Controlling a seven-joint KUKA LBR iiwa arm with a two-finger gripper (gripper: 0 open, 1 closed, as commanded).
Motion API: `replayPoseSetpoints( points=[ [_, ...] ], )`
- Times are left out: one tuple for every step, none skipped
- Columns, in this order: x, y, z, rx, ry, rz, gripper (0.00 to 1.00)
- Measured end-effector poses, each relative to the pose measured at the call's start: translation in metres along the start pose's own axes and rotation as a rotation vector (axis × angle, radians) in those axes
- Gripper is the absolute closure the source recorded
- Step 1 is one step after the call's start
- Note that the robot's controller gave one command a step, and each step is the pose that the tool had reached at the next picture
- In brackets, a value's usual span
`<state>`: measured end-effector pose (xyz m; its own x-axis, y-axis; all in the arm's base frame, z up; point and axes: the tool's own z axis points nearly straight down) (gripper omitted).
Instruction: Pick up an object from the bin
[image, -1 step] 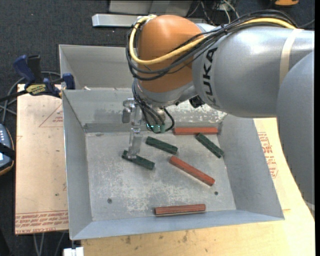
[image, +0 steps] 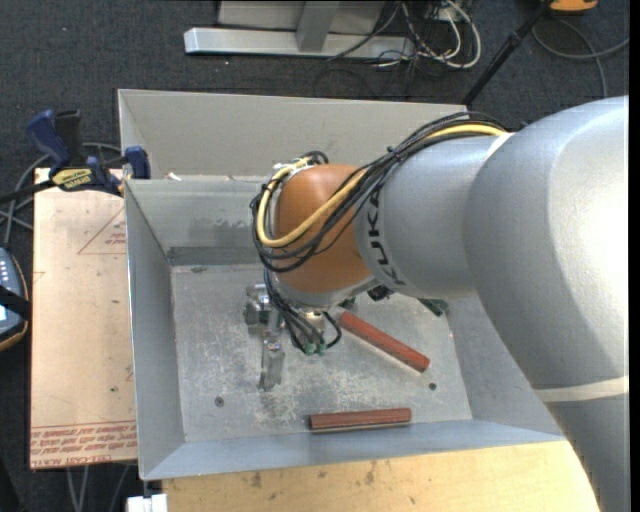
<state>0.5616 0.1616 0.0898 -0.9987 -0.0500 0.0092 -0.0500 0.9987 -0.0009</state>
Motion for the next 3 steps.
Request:
replayPoseSetpoints(
  points=[
    [-0.037,-0.082,0.005,0.002,-0.014,0.057,0.00],
    [-0.037,-0.043,0.020,-0.004,-0.011,0.184,0.00],
    [-0.038,-0.044,0.019,-0.004,-0.013,0.187,1.00]
  ],
)
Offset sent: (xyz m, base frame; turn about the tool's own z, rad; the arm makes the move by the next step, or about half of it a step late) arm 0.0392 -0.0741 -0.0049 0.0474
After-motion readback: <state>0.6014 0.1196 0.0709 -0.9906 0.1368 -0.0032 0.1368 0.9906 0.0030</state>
